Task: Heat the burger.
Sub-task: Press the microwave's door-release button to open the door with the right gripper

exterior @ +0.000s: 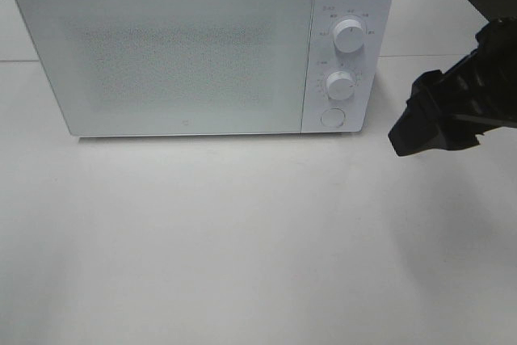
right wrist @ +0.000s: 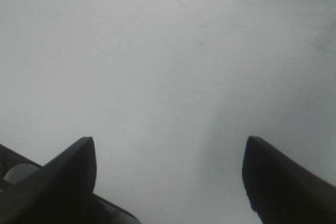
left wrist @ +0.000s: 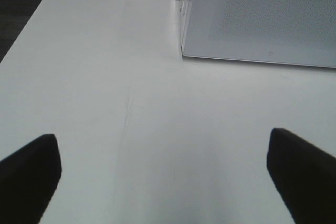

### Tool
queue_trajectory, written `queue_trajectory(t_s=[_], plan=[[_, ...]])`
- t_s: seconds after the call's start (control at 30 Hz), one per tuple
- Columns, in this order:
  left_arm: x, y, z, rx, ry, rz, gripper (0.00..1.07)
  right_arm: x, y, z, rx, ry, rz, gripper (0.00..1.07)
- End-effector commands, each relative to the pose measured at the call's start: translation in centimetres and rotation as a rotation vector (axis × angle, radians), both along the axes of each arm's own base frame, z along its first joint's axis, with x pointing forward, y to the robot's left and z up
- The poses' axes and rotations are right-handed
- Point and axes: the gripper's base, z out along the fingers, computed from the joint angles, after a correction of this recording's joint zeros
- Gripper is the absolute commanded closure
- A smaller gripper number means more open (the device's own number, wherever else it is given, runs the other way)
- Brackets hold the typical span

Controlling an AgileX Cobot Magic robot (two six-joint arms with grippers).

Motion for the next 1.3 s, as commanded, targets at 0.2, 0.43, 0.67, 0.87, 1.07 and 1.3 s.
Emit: queue_trajectory(t_s=[0.2, 0.43, 0.67, 0.87, 1.07, 1.3], plan=[[-0.3, -0.1, 0.0, -0.006, -0.028, -0.005, 0.07, -2.5, -2.1, 1.9, -0.085, -0.038, 0.004, 0.34], [-0.3, -0.1, 0.0, -0.006, -0.028, -0.005, 0.07, -5.6, -4.4, 3.2, -0.064, -0.158, -0.062, 0.34], [-0.3, -0.1, 0.0, -0.006, -0.028, -0.005, 0.07, -10.0, -7.2, 1.4, -0.047, -0.186, -0.160, 0.34], [-0.3, -0.1, 0.0, -0.006, -0.028, -0.005, 0.07, -12.7, -8.3, 0.9, -0.025, -0.253, -0.206, 0.34], [-0.3, -0.1, 0.0, -0.006, -0.028, -0.005, 0.07, -15.5, -9.3, -0.1, 0.010, -0.361, -0.266, 0.34], [-0.3, -0.1, 0.0, -0.006, -0.028, -0.005, 0.07, -18.5, -10.0, -0.9, 0.053, -0.482, -0.273, 0.34]])
